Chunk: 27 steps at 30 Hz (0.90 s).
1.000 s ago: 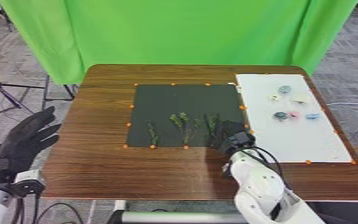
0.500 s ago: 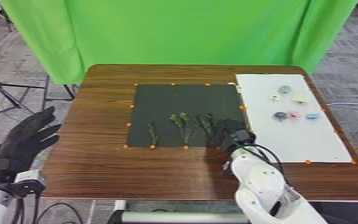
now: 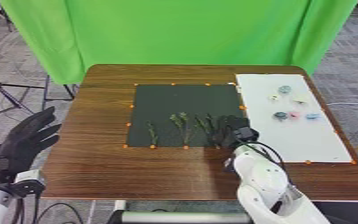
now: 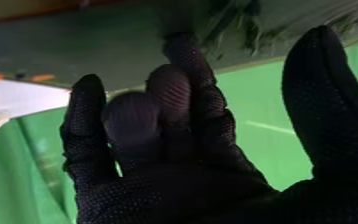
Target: Arrange flowers
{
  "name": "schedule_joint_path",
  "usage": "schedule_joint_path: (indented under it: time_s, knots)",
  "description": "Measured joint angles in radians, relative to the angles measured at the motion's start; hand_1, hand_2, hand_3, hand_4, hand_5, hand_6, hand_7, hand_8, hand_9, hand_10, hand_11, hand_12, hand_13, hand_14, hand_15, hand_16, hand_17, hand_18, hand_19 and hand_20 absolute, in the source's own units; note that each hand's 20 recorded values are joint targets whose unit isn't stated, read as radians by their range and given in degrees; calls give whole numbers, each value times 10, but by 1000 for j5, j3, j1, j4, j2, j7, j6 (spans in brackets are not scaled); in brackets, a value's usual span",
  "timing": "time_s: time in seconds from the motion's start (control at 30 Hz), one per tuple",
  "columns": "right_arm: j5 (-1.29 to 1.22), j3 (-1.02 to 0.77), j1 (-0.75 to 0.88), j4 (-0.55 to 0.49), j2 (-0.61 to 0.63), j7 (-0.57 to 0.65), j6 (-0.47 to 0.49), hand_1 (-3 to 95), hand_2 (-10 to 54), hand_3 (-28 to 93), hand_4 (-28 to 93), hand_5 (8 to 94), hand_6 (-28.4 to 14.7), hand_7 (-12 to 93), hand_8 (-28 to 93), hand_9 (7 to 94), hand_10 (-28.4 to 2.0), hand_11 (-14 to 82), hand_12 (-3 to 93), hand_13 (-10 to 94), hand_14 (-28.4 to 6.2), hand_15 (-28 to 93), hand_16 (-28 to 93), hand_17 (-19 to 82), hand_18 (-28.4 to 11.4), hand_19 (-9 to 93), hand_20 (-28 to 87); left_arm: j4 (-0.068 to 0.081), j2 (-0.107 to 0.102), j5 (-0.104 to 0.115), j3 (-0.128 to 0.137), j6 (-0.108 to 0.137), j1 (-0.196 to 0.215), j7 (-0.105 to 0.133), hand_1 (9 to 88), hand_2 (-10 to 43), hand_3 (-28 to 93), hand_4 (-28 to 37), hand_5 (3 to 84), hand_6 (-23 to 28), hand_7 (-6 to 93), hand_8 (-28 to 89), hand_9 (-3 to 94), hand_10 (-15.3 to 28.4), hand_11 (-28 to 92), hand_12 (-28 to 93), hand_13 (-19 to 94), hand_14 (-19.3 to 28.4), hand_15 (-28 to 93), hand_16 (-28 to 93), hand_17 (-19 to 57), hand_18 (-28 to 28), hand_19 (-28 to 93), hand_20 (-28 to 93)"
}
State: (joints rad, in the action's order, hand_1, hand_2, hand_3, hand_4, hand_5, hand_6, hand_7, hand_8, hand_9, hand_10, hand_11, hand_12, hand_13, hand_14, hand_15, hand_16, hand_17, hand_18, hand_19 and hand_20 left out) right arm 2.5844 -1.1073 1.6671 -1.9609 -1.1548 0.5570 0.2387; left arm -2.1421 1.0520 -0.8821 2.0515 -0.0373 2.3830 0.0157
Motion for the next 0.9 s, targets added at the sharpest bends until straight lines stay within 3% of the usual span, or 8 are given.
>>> schedule_joint_path:
  time_s: [0.13,0.23,0.27,0.4,0.57,0.73,0.83,0.9]
  knots:
    - [20,9,4,21,9,6,-96,233,-95,868,-273,283,-116,571,-225,302,-214,696,487,439,-149,884,289,152,-217,717,429,0,0,0,0,0,0,0,233,-50,708,-283,225,10,222,-107,177,86,153,186,152,118,231,34,-90,187,395,68]
    - [20,9,14,26,18,-6,-168,283,-42,925,-233,363,-40,579,-237,334,-179,696,468,422,-134,877,279,116,-214,661,421,0,-1,0,0,-1,-1,-1,233,-50,708,-283,225,10,223,-106,177,86,153,186,152,118,230,33,-91,187,395,68]
    - [14,4,19,27,20,-25,-190,302,-21,930,-235,406,-8,554,-152,346,-166,679,486,404,-131,867,277,97,-211,632,420,0,-1,0,0,-1,-1,-1,233,-50,708,-283,225,10,223,-106,177,86,153,186,152,118,229,33,-91,187,395,68]
    - [-97,-75,55,28,22,-243,-251,339,37,932,-183,529,30,500,-57,355,-145,579,563,291,-135,844,286,25,-199,580,406,1,-1,0,-1,-1,-2,-2,233,-50,708,-283,225,10,223,-106,177,86,153,187,152,118,228,34,-90,187,396,68]
    - [-298,-165,81,39,28,-524,-225,316,97,932,-161,604,28,415,-53,318,-147,573,452,201,-127,796,233,-18,-187,557,396,1,-2,0,-1,-2,-3,-2,233,-48,706,-283,225,11,222,-107,177,86,153,186,153,118,229,34,-90,187,396,68]
    - [-185,-163,79,40,36,-559,-148,275,153,932,-151,618,35,358,-59,289,-133,408,333,126,-104,548,189,-55,-177,540,382,2,-4,0,-1,-3,-5,-2,233,-48,705,-283,225,10,222,-106,178,86,154,186,153,118,229,34,-91,188,396,68]
    - [-121,-156,77,42,36,-552,-128,238,195,932,-126,616,33,316,-74,275,-121,265,304,109,-95,298,308,-76,-173,536,371,3,-5,0,-1,-3,-6,-2,233,-47,705,-283,225,10,222,-107,178,86,154,186,153,118,229,34,-91,188,396,68]
    - [-123,-151,75,47,35,-547,-123,217,223,932,-107,611,32,290,-100,268,-117,222,298,104,-95,238,336,-84,-171,530,367,3,-6,0,-1,-4,-7,-2,232,-47,706,-283,225,10,222,-107,178,86,153,185,153,118,229,34,-91,188,396,68]
